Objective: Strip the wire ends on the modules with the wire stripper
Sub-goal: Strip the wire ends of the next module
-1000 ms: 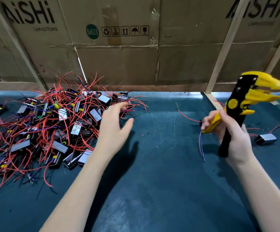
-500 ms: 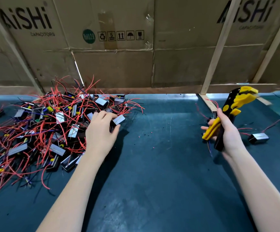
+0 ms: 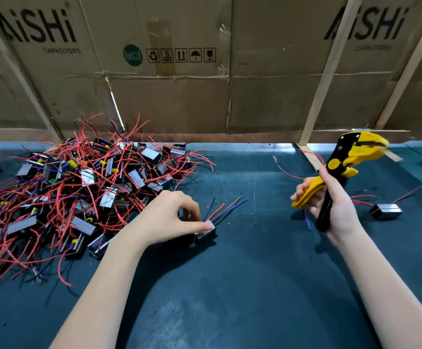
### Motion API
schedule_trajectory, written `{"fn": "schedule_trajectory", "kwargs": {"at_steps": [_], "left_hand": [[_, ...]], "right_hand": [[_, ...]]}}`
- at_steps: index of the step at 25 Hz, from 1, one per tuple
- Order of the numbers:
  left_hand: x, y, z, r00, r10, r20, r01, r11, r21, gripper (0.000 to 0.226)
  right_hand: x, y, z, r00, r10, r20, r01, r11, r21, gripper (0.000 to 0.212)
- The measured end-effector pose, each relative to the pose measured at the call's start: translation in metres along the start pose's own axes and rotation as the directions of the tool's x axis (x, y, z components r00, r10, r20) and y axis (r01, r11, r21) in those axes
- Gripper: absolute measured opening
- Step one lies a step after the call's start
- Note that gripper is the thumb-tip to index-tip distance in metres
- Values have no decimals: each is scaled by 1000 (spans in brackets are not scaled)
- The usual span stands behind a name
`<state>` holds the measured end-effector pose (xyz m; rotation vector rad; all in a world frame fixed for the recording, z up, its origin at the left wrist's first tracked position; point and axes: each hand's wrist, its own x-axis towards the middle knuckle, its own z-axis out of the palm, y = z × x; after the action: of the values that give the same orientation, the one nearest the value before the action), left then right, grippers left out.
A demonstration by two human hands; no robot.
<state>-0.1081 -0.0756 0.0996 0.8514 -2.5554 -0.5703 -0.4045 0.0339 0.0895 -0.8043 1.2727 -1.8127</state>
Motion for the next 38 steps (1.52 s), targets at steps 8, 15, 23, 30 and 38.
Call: {"fn": "schedule_trajectory", "kwargs": {"at_steps": [8, 15, 23, 30, 38], "left_hand": [[0, 11, 8, 974, -39, 224, 96, 963, -251, 31], [12, 25, 35, 987, -110, -121, 80, 970, -231, 13], [11, 27, 32, 998, -69, 0, 46, 664, -747, 27], [13, 34, 43, 997, -68, 46, 81, 732, -677, 24], [15, 36, 43, 985, -172, 22, 134, 674, -726, 10]], "right_hand": [[-11, 10, 14, 993, -83, 83, 95, 982, -161, 42], [-14, 17, 19, 977, -196, 87, 214, 915, -342, 50], [-14, 23, 13, 812, -576, 95, 229, 165, -959, 42], [-15, 34, 20, 743, -619, 256, 177, -187, -966, 51], [-17, 37, 23, 746, -604, 279, 188, -210, -959, 49]]}}
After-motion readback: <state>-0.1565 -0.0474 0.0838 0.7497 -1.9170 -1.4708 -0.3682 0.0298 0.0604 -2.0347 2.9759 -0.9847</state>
